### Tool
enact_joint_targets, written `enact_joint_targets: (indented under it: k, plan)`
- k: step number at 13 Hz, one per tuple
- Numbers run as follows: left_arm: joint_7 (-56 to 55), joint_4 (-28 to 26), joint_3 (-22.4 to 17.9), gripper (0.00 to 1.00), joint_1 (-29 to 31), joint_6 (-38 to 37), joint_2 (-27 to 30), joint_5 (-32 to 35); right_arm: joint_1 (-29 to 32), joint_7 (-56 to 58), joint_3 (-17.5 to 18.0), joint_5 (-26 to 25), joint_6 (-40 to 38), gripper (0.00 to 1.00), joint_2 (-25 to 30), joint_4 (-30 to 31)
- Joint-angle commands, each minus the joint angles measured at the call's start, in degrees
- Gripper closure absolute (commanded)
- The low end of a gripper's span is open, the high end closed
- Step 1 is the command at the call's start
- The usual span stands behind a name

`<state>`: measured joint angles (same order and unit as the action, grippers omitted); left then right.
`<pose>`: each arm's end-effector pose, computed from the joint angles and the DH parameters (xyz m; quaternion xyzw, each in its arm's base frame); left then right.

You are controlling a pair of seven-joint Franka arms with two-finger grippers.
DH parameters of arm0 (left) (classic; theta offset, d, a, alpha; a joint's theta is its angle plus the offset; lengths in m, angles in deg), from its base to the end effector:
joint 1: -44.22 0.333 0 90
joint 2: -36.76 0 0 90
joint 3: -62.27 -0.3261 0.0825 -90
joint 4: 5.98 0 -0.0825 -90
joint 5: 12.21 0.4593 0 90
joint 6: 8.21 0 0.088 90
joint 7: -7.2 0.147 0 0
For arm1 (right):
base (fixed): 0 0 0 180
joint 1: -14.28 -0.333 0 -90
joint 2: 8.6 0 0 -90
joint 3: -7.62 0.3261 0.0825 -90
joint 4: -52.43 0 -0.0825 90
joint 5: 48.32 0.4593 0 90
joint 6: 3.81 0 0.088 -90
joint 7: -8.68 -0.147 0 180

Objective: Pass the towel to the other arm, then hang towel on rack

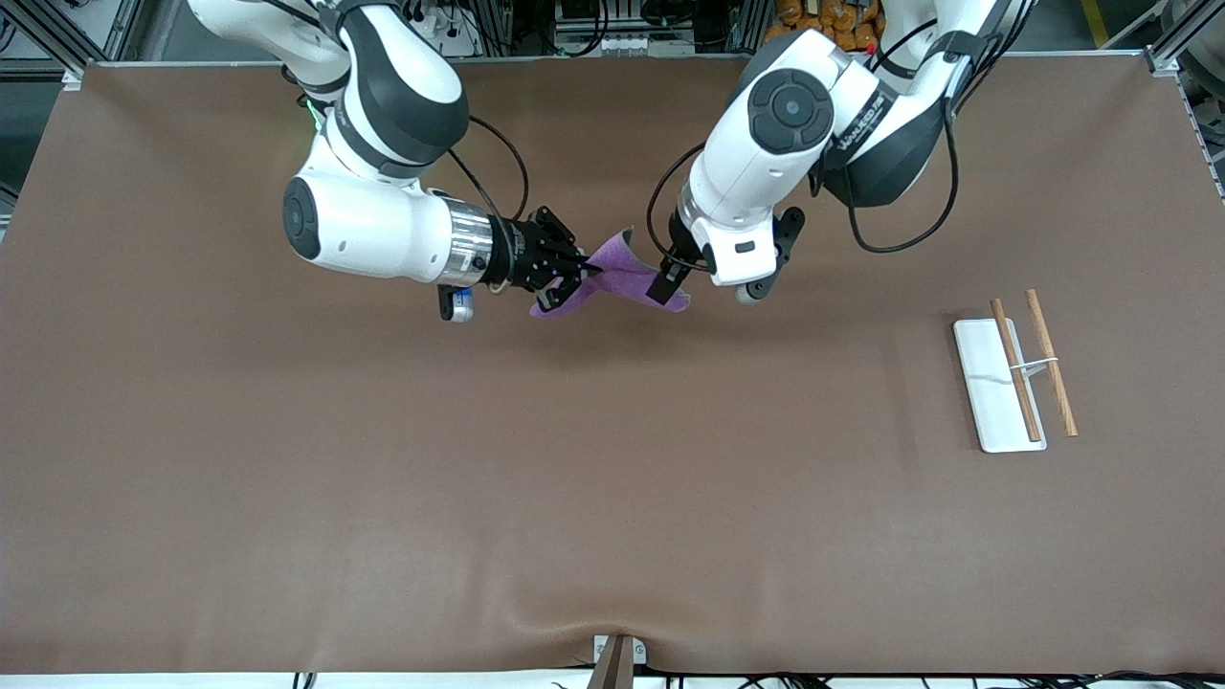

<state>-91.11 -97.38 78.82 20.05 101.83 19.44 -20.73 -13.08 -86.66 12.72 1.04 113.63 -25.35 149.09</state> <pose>0.5520 -0.4750 0.4163 0.8553 0.5056 -0.0993 0.0553 0.5885 0.4498 0.4056 -0.6758 0.6255 0.3355 0.1988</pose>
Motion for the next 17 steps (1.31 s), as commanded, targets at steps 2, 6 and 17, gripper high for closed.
enact_joint_targets:
  k: [2,6,17]
  plan:
    - [-1.18,0.34,-0.12,0.00,2.28,-0.44,-0.61,1.22,-0.77,-2.39,-0.71,1.26,0.17,1.00,-1.00,-2.51]
    - [-1.27,0.96,-0.12,0.10,2.37,-0.27,-2.45,1.58,-0.77,-3.54,-0.71,1.18,-0.01,1.00,-1.89,-4.10]
    - [-1.36,2.54,-0.03,0.58,1.67,-0.27,-4.82,1.31,-0.85,-3.54,-0.71,1.18,-0.01,1.00,-1.89,-4.10]
